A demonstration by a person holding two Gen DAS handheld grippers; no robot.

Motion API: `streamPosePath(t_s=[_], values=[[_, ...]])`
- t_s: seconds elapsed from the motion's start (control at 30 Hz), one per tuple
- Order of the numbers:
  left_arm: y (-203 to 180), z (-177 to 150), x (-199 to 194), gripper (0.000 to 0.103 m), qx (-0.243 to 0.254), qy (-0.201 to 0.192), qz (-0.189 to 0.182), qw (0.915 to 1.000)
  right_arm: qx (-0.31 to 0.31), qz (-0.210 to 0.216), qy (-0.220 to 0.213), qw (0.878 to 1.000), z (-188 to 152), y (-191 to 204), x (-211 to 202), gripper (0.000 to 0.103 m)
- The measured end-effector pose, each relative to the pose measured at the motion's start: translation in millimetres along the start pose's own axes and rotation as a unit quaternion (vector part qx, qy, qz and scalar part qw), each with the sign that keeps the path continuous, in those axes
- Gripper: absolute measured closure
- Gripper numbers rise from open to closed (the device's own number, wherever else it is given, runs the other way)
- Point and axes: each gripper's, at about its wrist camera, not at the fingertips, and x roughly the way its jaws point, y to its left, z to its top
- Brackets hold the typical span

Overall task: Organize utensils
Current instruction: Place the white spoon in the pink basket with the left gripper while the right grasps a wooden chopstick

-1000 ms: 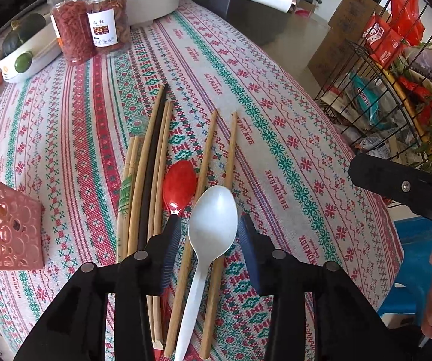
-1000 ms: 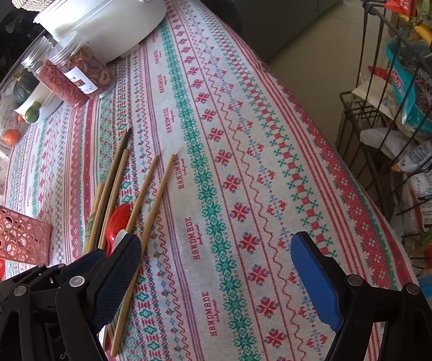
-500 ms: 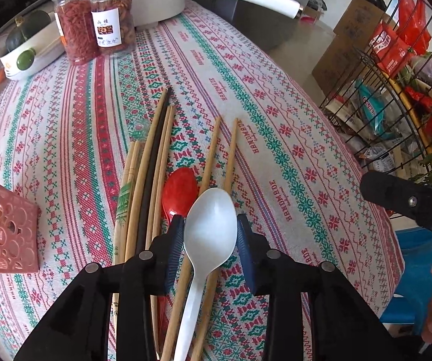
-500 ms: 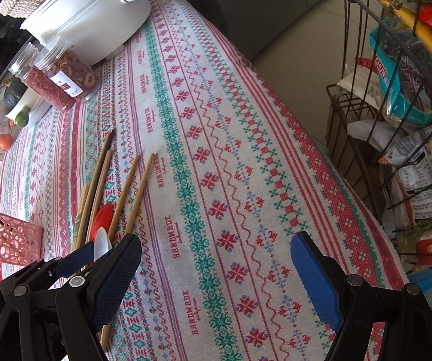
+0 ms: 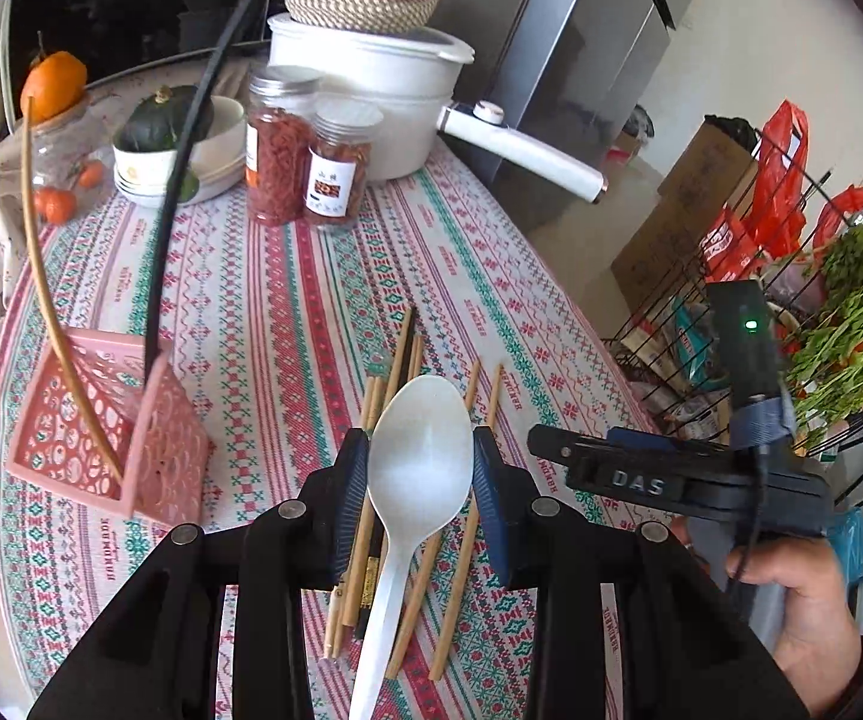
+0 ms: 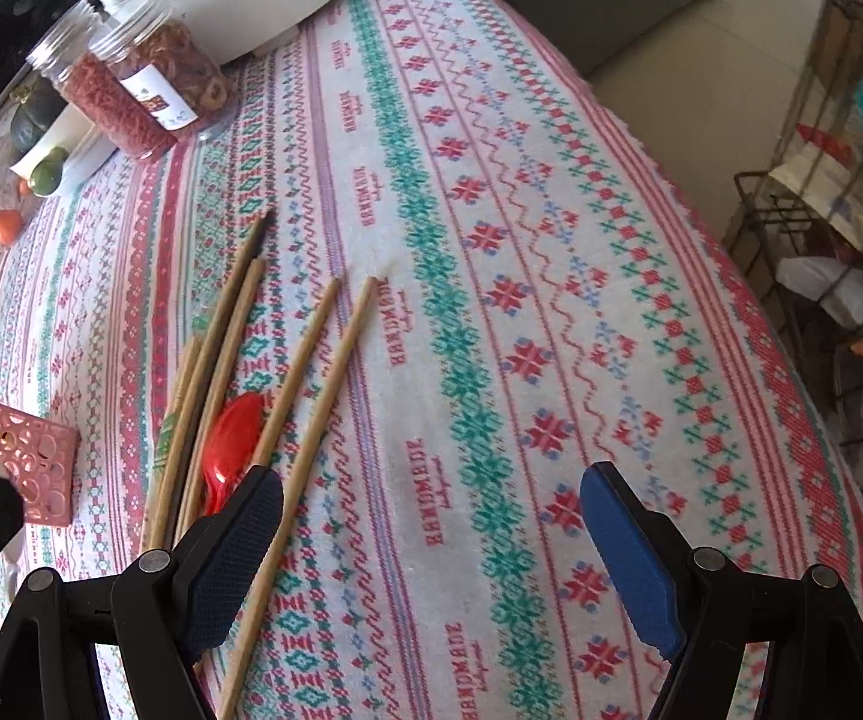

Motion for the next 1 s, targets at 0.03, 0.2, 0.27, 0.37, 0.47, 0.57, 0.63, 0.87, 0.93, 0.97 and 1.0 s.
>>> streamPosePath(t_s=[0.03,0.2,0.27,0.37,0.47,0.57,0.63,0.87,0.93,0.97,1.0], values=[[4,-1,-7,0.067,-0.002,-0.006,-0.002,1.0,-0.003,-0.004,0.001,1.0,1,3,4,0.018],[21,-7,-39,0.067,-0.007,-0.029,-0.016,0.9994,-0.019,-0.019,0.032,0.999,5,21,36,0.034],[25,-8,-48,0.067,-0.002,-0.035,-0.02,0.9992,-0.036,-0.051,0.024,0.998,6,28,41,0.04],[32,-11,-56,0.067,0.0,-0.04,-0.022,0.999,-0.04,-0.069,0.028,0.996,5,36,44,0.047],[36,-13,-61,0.067,-0.004,-0.044,-0.023,0.9988,-0.053,-0.106,0.026,0.993,2,42,45,0.066],[42,-12,-65,0.067,-0.015,-0.053,-0.025,0.9982,-0.037,-0.101,0.026,0.994,2,38,43,0.087],[47,-10,-72,0.067,-0.024,-0.071,-0.025,0.9969,-0.03,-0.093,0.022,0.995,3,32,41,0.095],[74,1,-105,0.067,-0.077,-0.166,-0.036,0.9824,0.012,-0.025,-0.017,0.999,7,13,11,0.098],[78,5,-115,0.067,-0.075,-0.205,-0.031,0.9753,0.01,-0.009,-0.042,0.999,7,15,-6,0.098],[79,8,-120,0.067,-0.072,-0.224,-0.027,0.9715,0.009,-0.001,-0.054,0.998,8,17,-15,0.098],[80,10,-123,0.067,-0.068,-0.243,-0.025,0.9674,0.008,0.008,-0.066,0.998,7,18,-23,0.098]])
